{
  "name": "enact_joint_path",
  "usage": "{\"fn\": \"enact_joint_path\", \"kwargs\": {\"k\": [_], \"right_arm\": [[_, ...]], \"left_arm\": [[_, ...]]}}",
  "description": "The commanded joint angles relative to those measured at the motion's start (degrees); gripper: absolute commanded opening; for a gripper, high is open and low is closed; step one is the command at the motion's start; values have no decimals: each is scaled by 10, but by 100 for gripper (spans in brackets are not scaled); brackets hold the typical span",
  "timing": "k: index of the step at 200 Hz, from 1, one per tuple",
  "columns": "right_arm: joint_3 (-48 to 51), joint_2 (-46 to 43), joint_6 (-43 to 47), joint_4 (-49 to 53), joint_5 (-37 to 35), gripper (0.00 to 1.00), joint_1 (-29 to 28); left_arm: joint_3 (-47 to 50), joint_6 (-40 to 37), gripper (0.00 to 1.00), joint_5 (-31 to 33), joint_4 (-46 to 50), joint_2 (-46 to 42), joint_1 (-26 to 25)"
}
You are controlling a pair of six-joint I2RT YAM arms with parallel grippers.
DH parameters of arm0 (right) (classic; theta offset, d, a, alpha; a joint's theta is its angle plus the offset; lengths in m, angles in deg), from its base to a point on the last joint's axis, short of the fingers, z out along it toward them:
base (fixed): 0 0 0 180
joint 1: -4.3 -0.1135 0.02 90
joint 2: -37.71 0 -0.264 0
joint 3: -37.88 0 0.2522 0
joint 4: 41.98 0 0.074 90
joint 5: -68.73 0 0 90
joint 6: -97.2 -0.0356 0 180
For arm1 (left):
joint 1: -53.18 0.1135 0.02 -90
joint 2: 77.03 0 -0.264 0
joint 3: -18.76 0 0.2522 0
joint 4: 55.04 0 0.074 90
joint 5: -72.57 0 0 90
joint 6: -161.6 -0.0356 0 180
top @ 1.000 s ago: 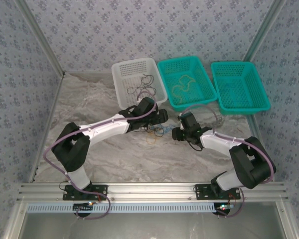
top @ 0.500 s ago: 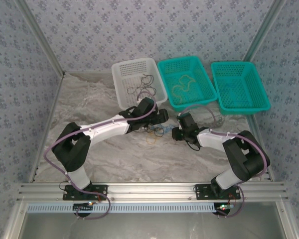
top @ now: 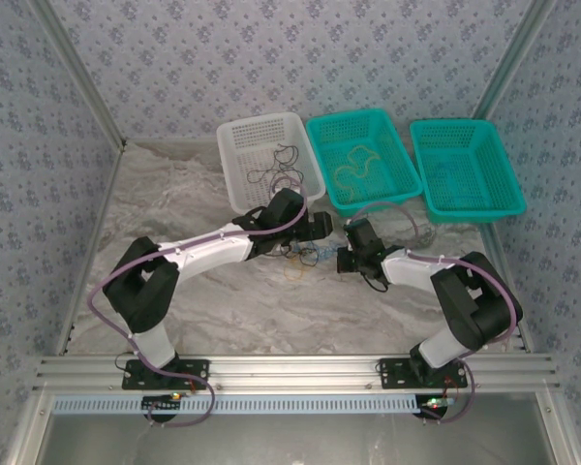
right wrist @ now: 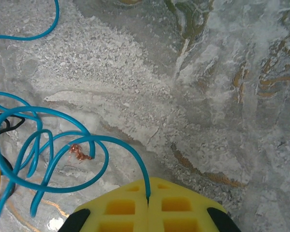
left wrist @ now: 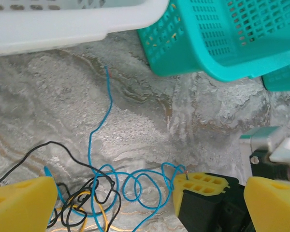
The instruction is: Untangle the cables
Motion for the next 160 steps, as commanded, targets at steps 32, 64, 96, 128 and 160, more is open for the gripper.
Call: {"fn": "enact_joint_path", "kwargs": {"k": [32,64,96,128,160], "right_arm": [[-18,-25,13,40,-19,0,-4],[-24,-53,10,66,-17,0,0],[-24,-86,0,75,-26,0,3],[-22,-117,-19,72,-21,0,12],[-30,-145,-19,82,-13,0,13]], "left_arm": [[9,-69,99,-14,-26,-4,11],[14,-123,99,-13,-35,-13,14],[32,-167,99,-21,-79,-15,15],[51,-203,99,-37,-136,-18,15],[51,-241,99,-59,-169,-12,15]]}}
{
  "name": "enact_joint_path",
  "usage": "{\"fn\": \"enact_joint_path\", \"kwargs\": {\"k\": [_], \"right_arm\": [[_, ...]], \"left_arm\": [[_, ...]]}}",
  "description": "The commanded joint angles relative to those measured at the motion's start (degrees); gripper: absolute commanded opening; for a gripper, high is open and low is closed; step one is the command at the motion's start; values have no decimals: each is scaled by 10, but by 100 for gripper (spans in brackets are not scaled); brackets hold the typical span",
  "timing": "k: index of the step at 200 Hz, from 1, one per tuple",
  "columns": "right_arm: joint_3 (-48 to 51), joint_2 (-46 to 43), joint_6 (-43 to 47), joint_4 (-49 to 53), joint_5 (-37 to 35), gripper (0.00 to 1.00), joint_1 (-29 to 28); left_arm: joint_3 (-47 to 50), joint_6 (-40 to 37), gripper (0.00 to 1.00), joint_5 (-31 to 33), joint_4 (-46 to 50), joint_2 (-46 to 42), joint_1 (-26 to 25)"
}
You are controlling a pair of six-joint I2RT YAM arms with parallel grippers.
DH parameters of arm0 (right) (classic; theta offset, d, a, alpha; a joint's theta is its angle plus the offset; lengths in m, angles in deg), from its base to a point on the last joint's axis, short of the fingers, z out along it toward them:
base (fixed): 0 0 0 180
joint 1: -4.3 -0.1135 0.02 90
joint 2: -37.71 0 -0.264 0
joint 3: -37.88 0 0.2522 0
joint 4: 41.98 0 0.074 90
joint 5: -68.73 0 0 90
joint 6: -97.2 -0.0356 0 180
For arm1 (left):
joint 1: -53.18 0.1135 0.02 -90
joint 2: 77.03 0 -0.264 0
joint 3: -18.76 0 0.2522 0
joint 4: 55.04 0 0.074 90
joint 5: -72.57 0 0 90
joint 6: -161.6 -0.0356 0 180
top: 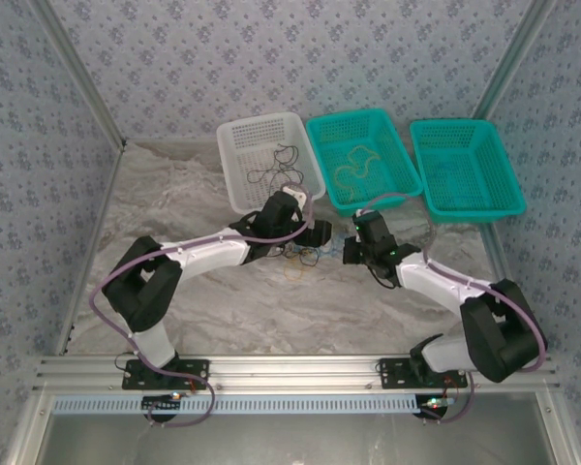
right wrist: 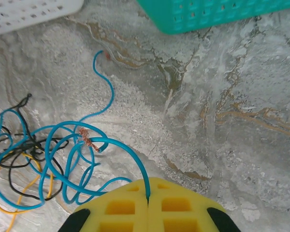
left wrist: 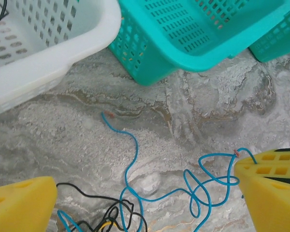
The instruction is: Untangle the cables
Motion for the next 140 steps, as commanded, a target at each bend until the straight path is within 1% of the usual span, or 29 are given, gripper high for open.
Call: {"fn": "enact_joint_path", "kwargs": {"k": [1,37,69,87,96,113,140], "right_arm": [[-20,-24,-12,21,0,0,3],[-28,-58,-5,32,15,0,6],[-23,-95,4,28,33,0,17],[-17,-115,5,25,51,0,29],[-13,-124,4,22,66,0,36],[-10,-140,6,17,91,0,51],[-6,-162,15,0,165,0,76]], "left_arm": [[-1,-53,99,-28,-61,-12,2],[0,-111,99,-97,-94,-5,1],[-1,-154,99,-137,-97,-5,2],[2,-173,99,-196,-106,-9,6],[5,-179,99,-211,-112,-11,6],[13,-177,99,-221,-126,-14,11],[18,-178,99,-240,-140,-18,12]]}}
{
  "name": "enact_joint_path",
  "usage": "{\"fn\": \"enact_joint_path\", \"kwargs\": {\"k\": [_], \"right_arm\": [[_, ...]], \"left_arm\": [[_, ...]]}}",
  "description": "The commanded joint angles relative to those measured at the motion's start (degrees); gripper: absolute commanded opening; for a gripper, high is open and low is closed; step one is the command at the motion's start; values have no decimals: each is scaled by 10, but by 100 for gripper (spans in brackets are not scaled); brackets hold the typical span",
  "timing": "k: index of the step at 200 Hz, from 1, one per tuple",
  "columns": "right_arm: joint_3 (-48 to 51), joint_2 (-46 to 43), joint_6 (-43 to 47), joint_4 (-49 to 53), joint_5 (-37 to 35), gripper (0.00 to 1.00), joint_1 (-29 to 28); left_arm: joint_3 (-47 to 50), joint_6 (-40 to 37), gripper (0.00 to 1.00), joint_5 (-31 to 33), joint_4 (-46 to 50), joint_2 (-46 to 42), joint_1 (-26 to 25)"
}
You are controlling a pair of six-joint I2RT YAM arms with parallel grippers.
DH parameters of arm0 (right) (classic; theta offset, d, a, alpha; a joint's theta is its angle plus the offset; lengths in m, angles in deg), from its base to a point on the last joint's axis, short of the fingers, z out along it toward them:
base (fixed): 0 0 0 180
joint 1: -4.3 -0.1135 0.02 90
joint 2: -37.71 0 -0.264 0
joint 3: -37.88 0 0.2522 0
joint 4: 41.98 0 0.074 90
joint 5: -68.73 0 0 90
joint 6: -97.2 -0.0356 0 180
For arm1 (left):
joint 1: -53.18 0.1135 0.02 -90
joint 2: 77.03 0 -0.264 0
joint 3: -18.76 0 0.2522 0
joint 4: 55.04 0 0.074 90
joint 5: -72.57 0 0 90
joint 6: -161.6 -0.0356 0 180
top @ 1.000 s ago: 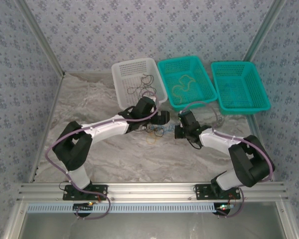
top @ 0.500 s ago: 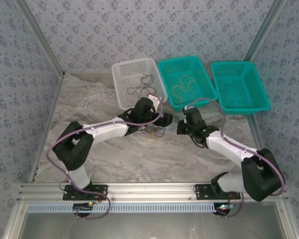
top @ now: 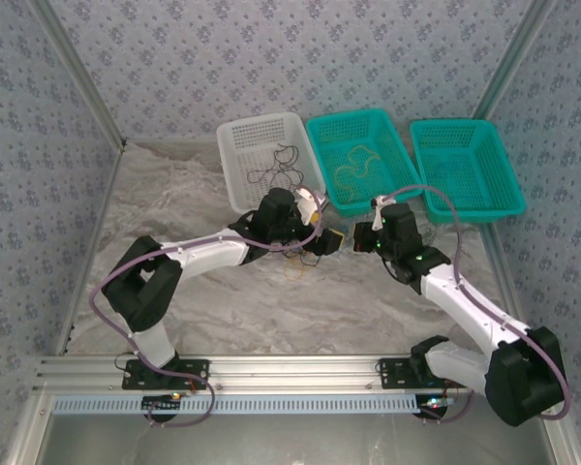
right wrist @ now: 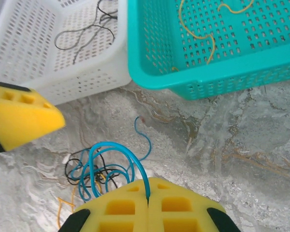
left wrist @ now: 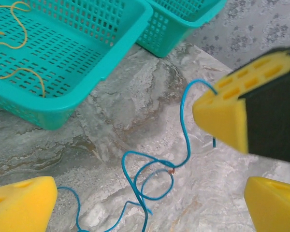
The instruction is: Untangle the cables
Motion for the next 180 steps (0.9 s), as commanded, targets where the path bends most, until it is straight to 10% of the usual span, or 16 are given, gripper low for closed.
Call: {"fn": "enact_joint_path", "kwargs": {"k": [1,85,180], "right_arm": [[3,-22,12,-14,78,0,17],[-25,-58,13,-26,179,0,42],[-48,-72,15,-6,203,0,44]], "left_arm": [[8,-17,99,-43,-40,-18,4],[-8,-74,98,-17,-69,-18,-15],[-82,-156,59,-14,4,7,-20]]}}
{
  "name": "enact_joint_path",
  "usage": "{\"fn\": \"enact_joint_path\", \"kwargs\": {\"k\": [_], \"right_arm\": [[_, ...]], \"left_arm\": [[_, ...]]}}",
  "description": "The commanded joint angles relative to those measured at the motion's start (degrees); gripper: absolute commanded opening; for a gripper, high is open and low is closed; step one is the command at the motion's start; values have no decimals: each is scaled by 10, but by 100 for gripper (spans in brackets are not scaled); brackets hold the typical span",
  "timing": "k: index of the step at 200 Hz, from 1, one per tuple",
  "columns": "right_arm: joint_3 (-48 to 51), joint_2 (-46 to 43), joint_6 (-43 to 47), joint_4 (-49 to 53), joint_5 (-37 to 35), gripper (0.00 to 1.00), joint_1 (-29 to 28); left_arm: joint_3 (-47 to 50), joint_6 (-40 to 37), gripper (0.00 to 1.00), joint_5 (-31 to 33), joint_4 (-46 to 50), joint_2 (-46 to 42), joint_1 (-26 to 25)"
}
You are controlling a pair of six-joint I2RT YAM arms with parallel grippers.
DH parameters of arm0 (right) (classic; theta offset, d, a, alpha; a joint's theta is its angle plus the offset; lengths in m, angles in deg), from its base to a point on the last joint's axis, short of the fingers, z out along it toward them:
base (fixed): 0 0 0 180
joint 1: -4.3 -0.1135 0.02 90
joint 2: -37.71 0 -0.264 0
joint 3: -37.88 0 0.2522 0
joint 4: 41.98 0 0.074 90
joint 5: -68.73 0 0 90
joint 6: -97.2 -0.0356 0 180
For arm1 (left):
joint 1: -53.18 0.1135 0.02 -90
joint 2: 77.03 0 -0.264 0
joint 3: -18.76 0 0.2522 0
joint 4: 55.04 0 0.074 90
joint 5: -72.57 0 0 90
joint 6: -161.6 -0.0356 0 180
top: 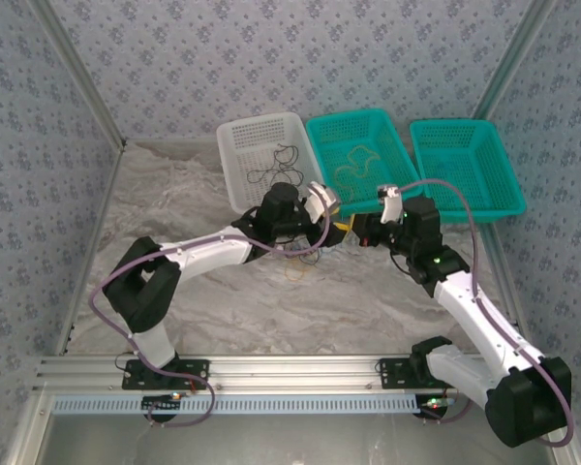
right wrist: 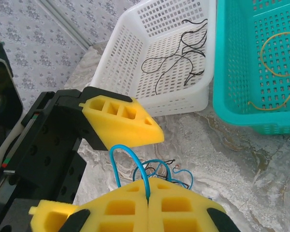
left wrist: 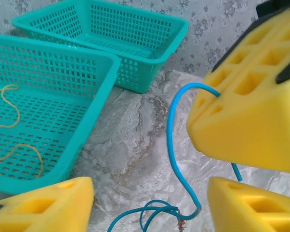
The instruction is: Untangle the cables
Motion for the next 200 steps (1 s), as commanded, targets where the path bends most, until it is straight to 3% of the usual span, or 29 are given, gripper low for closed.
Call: {"fn": "enact_joint_path", "kwargs": {"k": [1,87,126,200], "right_arm": [[-21,-12,11,9,22,0,1],[-36,-18,-1,9,31,0,1],[-39,-23,-9,7,32,0,2],[-37,-79,-16,-14,0,0,4]], "left_arm": [[-40,-31,59,-1,29,7,-1],[-63,-54,49,33,35,28,-3],[-74,-61,40,106,40,47,-6],[-55,31,32,101,-6,89,-4]]}}
